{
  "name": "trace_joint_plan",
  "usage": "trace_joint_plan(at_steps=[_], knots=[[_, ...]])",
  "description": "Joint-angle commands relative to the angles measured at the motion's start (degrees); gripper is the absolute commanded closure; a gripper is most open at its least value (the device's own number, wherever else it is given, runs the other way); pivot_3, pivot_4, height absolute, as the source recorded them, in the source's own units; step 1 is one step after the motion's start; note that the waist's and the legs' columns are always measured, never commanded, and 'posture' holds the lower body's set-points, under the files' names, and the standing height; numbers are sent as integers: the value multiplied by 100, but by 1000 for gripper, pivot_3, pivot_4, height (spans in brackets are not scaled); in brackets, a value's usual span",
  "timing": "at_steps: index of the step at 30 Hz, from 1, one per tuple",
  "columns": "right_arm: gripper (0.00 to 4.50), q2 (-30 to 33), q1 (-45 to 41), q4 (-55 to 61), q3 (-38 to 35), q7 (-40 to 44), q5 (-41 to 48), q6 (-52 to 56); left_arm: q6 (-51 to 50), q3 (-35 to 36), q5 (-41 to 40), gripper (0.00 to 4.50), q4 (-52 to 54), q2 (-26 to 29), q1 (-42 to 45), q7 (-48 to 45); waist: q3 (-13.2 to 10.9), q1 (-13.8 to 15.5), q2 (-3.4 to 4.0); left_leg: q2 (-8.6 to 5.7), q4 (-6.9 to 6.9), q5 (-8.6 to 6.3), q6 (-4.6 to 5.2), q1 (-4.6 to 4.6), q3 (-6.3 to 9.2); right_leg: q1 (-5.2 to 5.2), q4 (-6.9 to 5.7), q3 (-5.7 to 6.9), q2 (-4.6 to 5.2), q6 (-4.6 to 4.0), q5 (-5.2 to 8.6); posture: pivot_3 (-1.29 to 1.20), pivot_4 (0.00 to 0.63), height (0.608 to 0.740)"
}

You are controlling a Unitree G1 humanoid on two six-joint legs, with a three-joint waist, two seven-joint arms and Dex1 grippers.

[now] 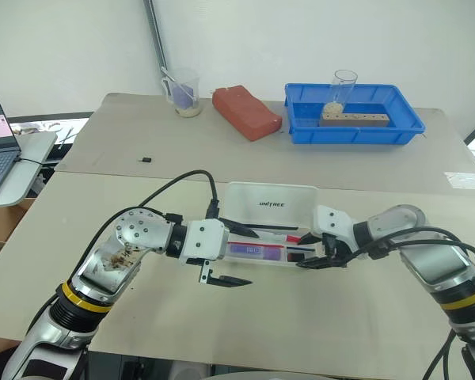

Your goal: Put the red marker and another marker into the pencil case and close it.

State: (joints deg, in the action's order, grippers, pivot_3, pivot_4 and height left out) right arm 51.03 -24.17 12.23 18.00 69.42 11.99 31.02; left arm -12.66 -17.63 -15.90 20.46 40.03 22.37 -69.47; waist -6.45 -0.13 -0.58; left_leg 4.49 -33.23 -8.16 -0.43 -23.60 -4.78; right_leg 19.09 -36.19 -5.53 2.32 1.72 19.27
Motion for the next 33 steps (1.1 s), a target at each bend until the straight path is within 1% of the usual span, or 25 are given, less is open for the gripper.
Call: trace_joint_plan(at_steps=[1, 2, 5, 8, 9, 10, 11, 12, 15, 16, 19, 23, 27, 33], knots=[[137, 45, -120, 529, -666, -44, 511, 423, -177, 288, -169, 0, -75, 127, 174, -49, 0, -1, 1, 0, 2, 0, 0, -2, 0, 2, 0, 0, 0, 0, 0, 0, 150, 740], [59, 10, -83, 748, -953, -159, 774, 693, -396, 443, -256, 0, -357, 62, 360, 76, 0, 8, 1, 0, 2, 0, 0, -1, 1, 1, 0, 0, 0, 0, 0, 0, 150, 740], [59, -129, 74, 1358, -1670, -673, 1330, 1421, -761, 853, -304, 0, -1396, -261, 1014, 618, -2, 46, -3, 0, -1, 0, 0, -4, 7, 5, -6, 7, 0, 0, 0, 0, 150, 740], [0, -214, 170, 1816, -2021, -1133, 1569, 1817, -752, 1112, -113, 869, -2391, -638, 1621, 1216, 1, 64, -8, -2, -3, 0, 0, -1, 16, 13, -3, 12, 0, 1, 0, 0, 150, 740], [0, -359, 107, 1962, -2173, -1420, 1690, 2029, -786, 1177, -57, 1284, -2833, -774, 1874, 1408, 3, 61, -11, -3, -3, 0, 0, -2, 15, 13, 2, 11, 0, 1, 0, 0, 150, 740], [0, -464, 58, 2065, -2279, -1638, 1785, 2193, -809, 1219, -20, 1849, -3141, -869, 2048, 1524, 4, 62, -12, -4, -3, 0, 0, -5, 14, 11, 2, 8, 1, 2, 0, 0, 150, 740], [0, -607, -30, 2158, -2358, -1900, 1822, 2301, -784, 1245, 57, 2277, -3534, -986, 2245, 1679, 4, 63, -13, -5, -3, 0, 1, -13, 15, 7, -2, 8, 1, 2, -1, 0, 150, 740], [0, -718, -120, 2227, -2402, -2102, 1867, 2406, -799, 1266, 102, 2831, -3879, -1090, 2411, 1794, 4, 59, -12, -6, -2, 0, 1, -20, 16, 13, -5, 8, 1, 2, -1, 0, 150, 740], [0, -868, -347, 2357, -2453, -2478, 1974, 2625, -490, 1204, 360, 4315, -4813, -1340, 2823, 1966, 4, 48, -13, -8, -2, 0, 1, -21, 17, 19, -14, 6, -2, 2, -1, 0, 150, 740], [0, -874, -400, 2393, -2466, -2560, 2024, 2689, -408, 1151, 471, 4424, -5051, -1392, 2918, 1992, 4, 46, -13, -8, -1, 0, 1, -21, 17, 20, -13, 6, -3, 2, -1, 0, 150, 740], [0, -850, -519, 2514, -2530, -2725, 2211, 2864, -251, 945, 751, 4424, -5561, -1502, 3100, 1864, 3, 45, -13, -8, 7, 0, 1, -22, 16, 20, -8, 6, -3, 2, -1, 0, 150, 740], [0, -801, -582, 2626, -2602, -2861, 2435, 2990, -559, 798, 736, 4424, -5683, -1529, 3175, 1222, 3, 35, -13, -9, 14, 0, 0, -23, 16, 22, -6, 6, -3, 2, -2, 0, 150, 740], [0, -753, -593, 2636, -2610, -2941, 2588, 2977, -845, 750, 656, 4424, -5504, -1447, 3142, 642, 3, 17, -13, -8, 14, 1, 0, -25, 15, 23, -7, 7, -3, 2, -2, 0, 150, 740], [0, -609, -652, 2476, -2548, -2863, 2659, 2838, -1356, 748, 382, 4424, -4623, -1261, 2820, -141, 4, -24, -12, -8, 18, 1, 0, -25, 16, 24, -5, 7, -3, 1, -1, 0, 150, 740]])
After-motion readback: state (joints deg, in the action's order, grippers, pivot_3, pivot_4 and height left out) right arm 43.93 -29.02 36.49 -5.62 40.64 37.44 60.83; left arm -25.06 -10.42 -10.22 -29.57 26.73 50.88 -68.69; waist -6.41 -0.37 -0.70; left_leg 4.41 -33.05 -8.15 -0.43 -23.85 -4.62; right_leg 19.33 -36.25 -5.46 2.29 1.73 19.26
